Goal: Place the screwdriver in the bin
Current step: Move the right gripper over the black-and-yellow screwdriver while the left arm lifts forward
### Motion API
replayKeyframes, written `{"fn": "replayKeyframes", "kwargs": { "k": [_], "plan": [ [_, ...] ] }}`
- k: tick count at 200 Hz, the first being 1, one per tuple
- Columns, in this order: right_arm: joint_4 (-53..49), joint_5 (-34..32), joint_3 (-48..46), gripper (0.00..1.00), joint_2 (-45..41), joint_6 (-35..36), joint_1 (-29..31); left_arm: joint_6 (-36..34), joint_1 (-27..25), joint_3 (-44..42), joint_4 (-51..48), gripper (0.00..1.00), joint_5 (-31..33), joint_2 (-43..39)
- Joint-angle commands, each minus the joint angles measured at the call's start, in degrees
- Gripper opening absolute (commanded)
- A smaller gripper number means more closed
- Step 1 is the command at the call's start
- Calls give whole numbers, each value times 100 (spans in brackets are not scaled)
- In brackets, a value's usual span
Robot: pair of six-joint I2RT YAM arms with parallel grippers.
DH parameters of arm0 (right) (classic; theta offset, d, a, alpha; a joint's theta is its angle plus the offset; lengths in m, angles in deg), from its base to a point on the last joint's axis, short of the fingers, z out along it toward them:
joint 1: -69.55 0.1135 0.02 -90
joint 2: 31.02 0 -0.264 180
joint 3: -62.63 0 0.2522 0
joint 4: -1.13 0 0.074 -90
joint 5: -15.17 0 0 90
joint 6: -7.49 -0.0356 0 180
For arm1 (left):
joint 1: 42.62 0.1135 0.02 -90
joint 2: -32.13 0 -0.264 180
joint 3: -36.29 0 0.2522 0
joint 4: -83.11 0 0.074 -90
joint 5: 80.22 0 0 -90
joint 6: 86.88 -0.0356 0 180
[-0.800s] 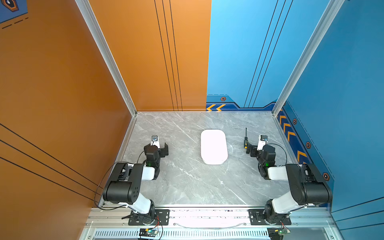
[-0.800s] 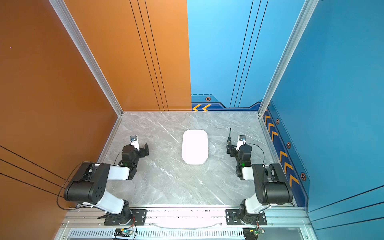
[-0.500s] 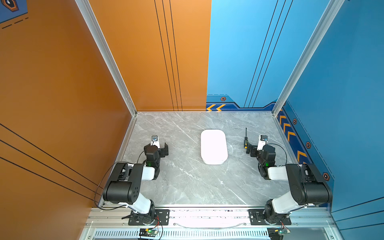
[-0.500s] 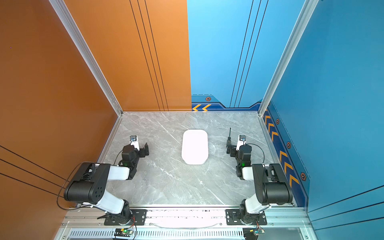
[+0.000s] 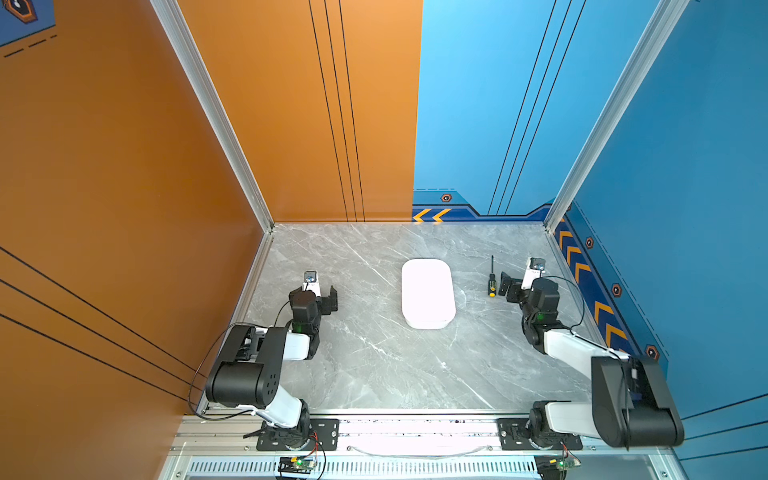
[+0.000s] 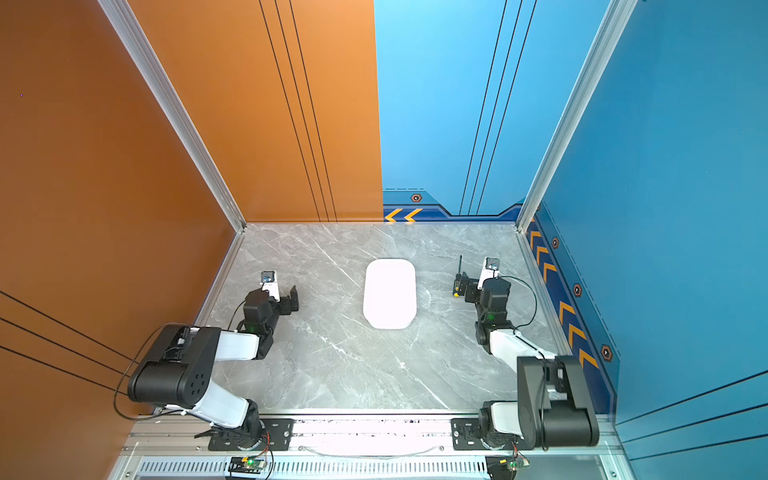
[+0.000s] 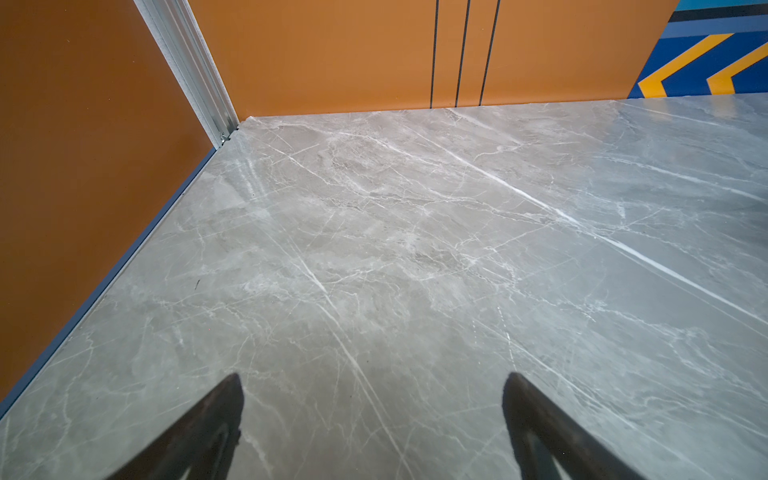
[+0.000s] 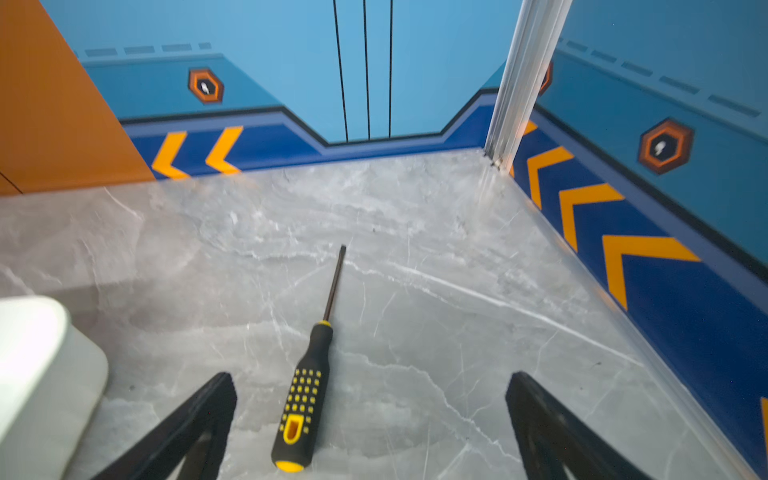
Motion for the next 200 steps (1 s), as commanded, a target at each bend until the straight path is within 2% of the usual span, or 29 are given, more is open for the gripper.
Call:
{"fn": "replayKeyframes", "kwargs": {
  "k": [1,15,50,68,85,102,128,160,200],
  "plan": [
    [-1247,-209,262,100,-610,-195,43,-100,42,52,17,98,-145,9],
    [-1928,-109,592,100,-874,-179,50,-209,-44,102,-201,98,-112,-199],
    [-3803,105,1729,100,-852,-374,48,-462,-339,683,-1951,98,-37,-1118],
    [-5017,134,2631,100,-406,-519,67,-128,-410,1204,-3066,98,-720,-1506],
    [-5717,170,3250,100,-24,-602,128,368,-433,1647,-3513,98,-1321,-1474],
    [-5878,349,3488,100,241,-754,157,600,-550,1907,-3561,98,-1988,-1266],
    [-6028,759,3723,100,841,-1093,131,718,-788,2113,-3559,98,-2578,-1026],
    [-6051,612,3818,98,1446,-1540,257,942,-856,2248,-3477,98,-3935,-788],
    [-6074,493,4090,96,2211,-1709,390,1147,-947,2254,-3231,98,-4527,-464]
  ]
}}
